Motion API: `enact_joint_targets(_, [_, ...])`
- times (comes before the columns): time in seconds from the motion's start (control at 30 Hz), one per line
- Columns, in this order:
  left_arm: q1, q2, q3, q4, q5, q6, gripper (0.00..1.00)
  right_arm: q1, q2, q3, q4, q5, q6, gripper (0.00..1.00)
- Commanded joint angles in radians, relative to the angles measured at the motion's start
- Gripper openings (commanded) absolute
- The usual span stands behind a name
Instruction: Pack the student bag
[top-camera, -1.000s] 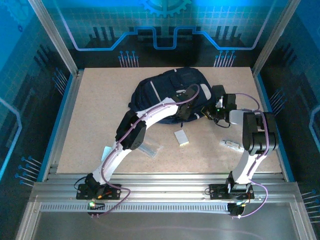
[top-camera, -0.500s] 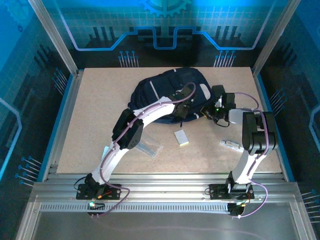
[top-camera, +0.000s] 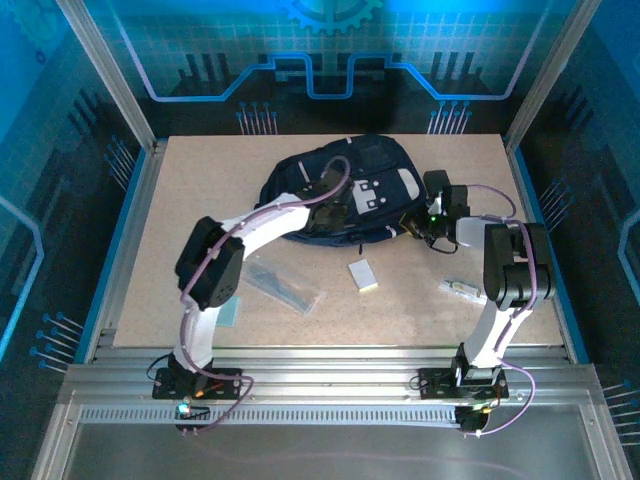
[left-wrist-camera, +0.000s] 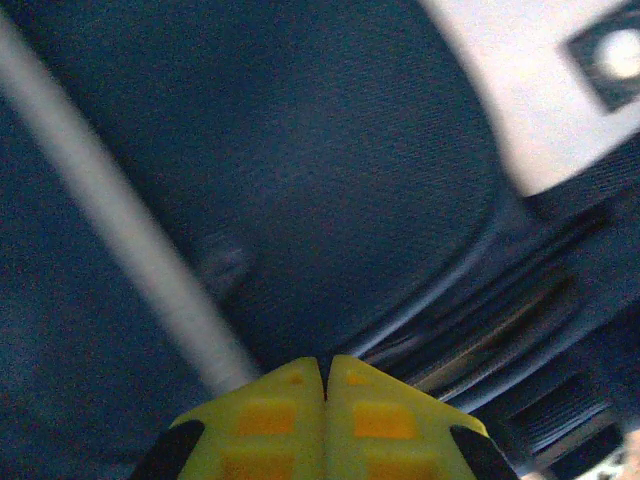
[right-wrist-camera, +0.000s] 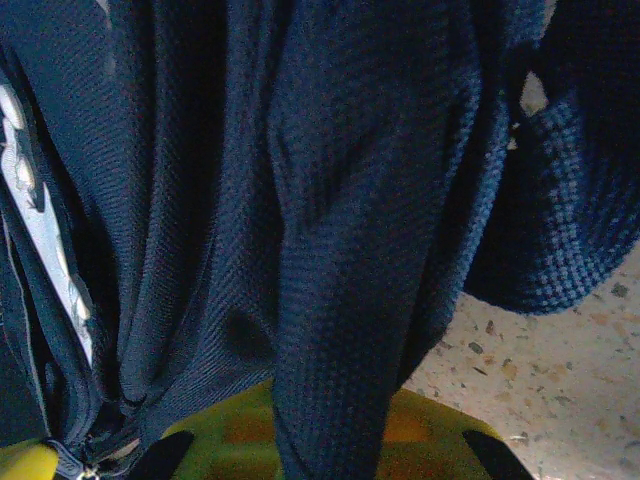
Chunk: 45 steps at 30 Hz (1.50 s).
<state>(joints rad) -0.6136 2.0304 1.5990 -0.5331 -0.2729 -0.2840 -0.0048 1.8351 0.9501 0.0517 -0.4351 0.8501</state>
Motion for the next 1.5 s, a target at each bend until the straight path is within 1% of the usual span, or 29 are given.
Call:
enact_joint_targets(0.0, [0.068, -0.101, -0.128, 0.047, -0.129, -0.047, 0.00, -0.010, 0.018, 0.021, -0.051, 0.072, 0.002, 0.00])
enact_joint_targets(0.1, [0.132, -0.160, -0.228, 0.122, -0.162, -0.058, 0.00, -0.010, 0.018, 0.033, -0.063, 0.074, -0.006, 0.00])
enact_joint_targets(0.2, [0.198, -0.196, -0.286, 0.175, -0.157, -0.071, 0.00, -0.011, 0.018, 0.051, -0.078, 0.075, -0.018, 0.00])
enact_joint_targets(0.27, [0.226, -0.218, -0.307, 0.199, -0.156, -0.080, 0.00, -0.010, 0.020, 0.071, -0.091, 0.073, -0.029, 0.00])
enact_joint_targets(0.37, [0.247, -0.252, -0.334, 0.235, -0.135, -0.093, 0.00, -0.009, 0.021, 0.107, -0.112, 0.074, -0.043, 0.00])
enact_joint_targets(0.47, [0.247, -0.269, -0.337, 0.241, -0.056, -0.106, 0.00, -0.007, 0.025, 0.150, -0.137, 0.066, -0.058, 0.00])
enact_joint_targets(0.53, [0.236, -0.289, -0.342, 0.242, 0.006, -0.126, 0.00, -0.001, 0.024, 0.171, -0.152, 0.057, -0.067, 0.00])
enact_joint_targets(0.57, [0.221, -0.302, -0.349, 0.247, 0.020, -0.129, 0.00, 0.004, 0.022, 0.179, -0.159, 0.052, -0.072, 0.00])
enact_joint_targets(0.6, [0.201, -0.315, -0.354, 0.253, 0.022, -0.119, 0.04, 0.009, 0.017, 0.185, -0.167, 0.052, -0.078, 0.00])
enact_joint_targets(0.67, [0.154, -0.332, -0.353, 0.258, 0.009, -0.101, 0.23, 0.020, 0.010, 0.194, -0.181, 0.059, -0.087, 0.00])
enact_joint_targets(0.73, [0.110, -0.337, -0.341, 0.263, 0.012, -0.090, 0.38, 0.027, 0.009, 0.199, -0.190, 0.058, -0.089, 0.00])
enact_joint_targets(0.8, [0.063, -0.320, -0.319, 0.266, -0.004, -0.051, 0.45, 0.027, 0.010, 0.199, -0.185, 0.049, -0.081, 0.00])
enact_joint_targets(0.87, [0.015, -0.290, -0.289, 0.265, -0.036, 0.006, 0.48, 0.028, 0.015, 0.199, -0.179, 0.040, -0.073, 0.00])
enact_joint_targets(0.93, [-0.022, -0.247, -0.252, 0.246, -0.057, 0.046, 0.53, 0.028, 0.020, 0.200, -0.176, 0.031, -0.068, 0.00])
enact_joint_targets(1.07, [-0.066, -0.169, -0.182, 0.194, -0.076, 0.087, 0.61, 0.028, 0.021, 0.200, -0.177, 0.024, -0.066, 0.00])
enact_joint_targets(1.17, [-0.089, -0.123, -0.146, 0.160, -0.100, 0.123, 0.64, 0.028, 0.017, 0.197, -0.179, 0.027, -0.070, 0.00])
enact_joint_targets(1.27, [-0.104, -0.073, -0.105, 0.104, -0.155, 0.142, 0.64, 0.028, 0.017, 0.194, -0.178, 0.028, -0.070, 0.01])
enact_joint_targets(1.47, [-0.109, 0.010, -0.057, 0.050, -0.200, 0.136, 0.61, 0.028, 0.021, 0.189, -0.171, 0.026, -0.066, 0.01])
